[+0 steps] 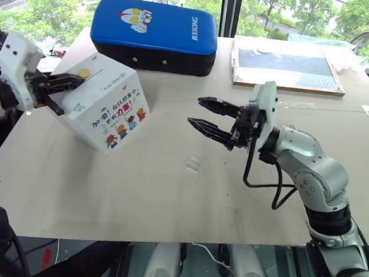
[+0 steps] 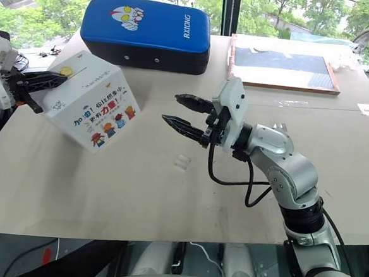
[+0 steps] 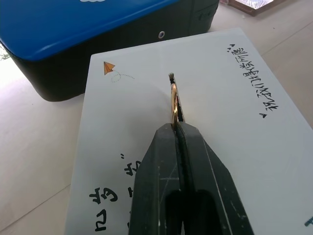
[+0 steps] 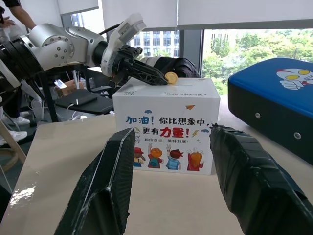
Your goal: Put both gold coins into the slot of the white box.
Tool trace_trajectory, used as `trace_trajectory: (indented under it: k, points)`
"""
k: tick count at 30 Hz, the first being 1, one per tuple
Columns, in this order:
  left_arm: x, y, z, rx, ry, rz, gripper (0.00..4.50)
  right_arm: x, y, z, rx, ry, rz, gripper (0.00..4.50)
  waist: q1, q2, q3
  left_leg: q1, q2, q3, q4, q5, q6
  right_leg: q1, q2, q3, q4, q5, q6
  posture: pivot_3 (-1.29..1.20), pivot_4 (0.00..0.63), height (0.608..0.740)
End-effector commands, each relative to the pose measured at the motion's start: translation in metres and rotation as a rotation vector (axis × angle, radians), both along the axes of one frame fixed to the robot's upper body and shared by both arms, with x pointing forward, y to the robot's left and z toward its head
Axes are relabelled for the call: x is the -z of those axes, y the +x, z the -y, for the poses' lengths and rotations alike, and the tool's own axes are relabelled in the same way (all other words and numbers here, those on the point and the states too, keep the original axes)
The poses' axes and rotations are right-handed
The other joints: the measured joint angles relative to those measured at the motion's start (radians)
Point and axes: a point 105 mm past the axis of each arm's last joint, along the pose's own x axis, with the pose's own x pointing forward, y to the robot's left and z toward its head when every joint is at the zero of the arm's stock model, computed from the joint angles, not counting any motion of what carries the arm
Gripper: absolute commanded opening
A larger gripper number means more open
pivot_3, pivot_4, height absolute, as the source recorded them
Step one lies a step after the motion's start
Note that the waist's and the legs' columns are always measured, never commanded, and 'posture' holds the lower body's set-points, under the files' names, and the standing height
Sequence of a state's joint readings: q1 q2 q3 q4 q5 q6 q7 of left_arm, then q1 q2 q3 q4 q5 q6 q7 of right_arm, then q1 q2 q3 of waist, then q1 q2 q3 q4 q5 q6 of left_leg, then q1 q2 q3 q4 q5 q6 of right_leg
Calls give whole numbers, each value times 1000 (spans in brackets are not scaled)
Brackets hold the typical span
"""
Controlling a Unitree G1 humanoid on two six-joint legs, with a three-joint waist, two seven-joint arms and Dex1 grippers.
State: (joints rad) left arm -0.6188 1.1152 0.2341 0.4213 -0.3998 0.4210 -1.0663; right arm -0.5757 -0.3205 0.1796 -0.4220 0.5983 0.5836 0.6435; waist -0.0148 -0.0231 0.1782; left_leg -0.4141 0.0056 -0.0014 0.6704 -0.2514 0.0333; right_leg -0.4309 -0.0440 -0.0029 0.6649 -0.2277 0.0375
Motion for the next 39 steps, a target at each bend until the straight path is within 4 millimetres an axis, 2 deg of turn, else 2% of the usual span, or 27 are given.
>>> trace_trajectory:
  k: [1,10,14,19,26,31,39]
  points:
    - [14,1,-3,-17,2,-51,0,-18,-7,2,-6,34,72,2589,0,0,0,0,0,0,0,0,0,0,0,0,0,0,0,0,150,740]
    - [30,-3,1,27,-178,-149,0,-16,-7,-2,-10,45,70,2589,0,1,-1,1,0,0,1,0,0,1,0,0,0,0,0,0,150,740]
    - [22,1,-8,22,-318,-154,0,-15,-6,-4,-5,57,71,2589,1,1,-2,1,-1,0,1,0,0,1,0,0,1,0,0,0,150,740]
    - [25,3,-20,2,-363,-192,0,-13,-6,-6,11,70,79,2589,-1,2,-2,3,-1,0,2,0,0,1,1,0,5,0,0,0,150,740]
    - [34,3,-32,-26,-322,-236,0,-13,-6,-7,23,84,87,2589,-7,3,-2,8,-1,3,2,0,0,1,1,4,12,-1,0,0,150,740]
    - [34,1,-30,14,-278,-259,0,-15,-6,-8,24,91,91,2589,-20,3,-3,16,0,7,1,0,0,7,2,8,13,-1,0,0,150,740]
    - [36,1,-27,40,-224,-297,0,-17,-5,-8,32,98,97,2589,-22,2,-3,17,0,8,1,0,0,8,1,10,12,-1,0,0,150,740]
